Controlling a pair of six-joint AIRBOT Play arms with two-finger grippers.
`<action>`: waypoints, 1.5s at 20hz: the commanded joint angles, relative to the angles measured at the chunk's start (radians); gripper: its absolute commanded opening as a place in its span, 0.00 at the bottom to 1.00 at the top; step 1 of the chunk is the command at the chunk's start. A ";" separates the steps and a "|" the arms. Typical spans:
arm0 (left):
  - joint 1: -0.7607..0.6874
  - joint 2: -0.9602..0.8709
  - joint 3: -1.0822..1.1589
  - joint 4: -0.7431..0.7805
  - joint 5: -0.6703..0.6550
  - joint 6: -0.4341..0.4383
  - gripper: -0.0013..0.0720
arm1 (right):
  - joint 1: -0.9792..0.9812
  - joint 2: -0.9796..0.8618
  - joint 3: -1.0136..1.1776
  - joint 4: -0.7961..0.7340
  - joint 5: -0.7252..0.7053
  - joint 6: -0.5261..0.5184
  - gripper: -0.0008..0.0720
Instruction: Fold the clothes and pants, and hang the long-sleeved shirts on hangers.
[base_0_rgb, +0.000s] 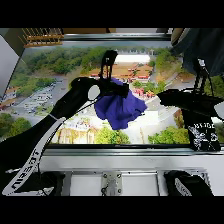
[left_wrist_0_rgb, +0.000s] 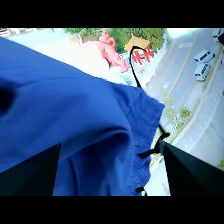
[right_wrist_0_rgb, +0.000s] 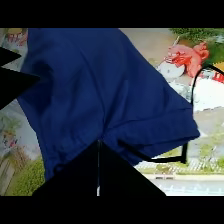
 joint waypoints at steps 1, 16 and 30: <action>0.051 -0.010 0.000 0.002 -0.027 -0.036 0.95 | -0.004 0.011 0.000 0.001 -0.003 0.000 0.03; 0.445 -0.222 -0.269 -0.558 -0.200 0.348 0.94 | -0.002 0.011 0.000 0.002 0.001 0.027 0.03; 0.431 -0.270 -0.010 -0.337 -0.333 0.270 0.02 | 0.204 -0.192 -0.205 -0.296 -0.019 0.689 0.67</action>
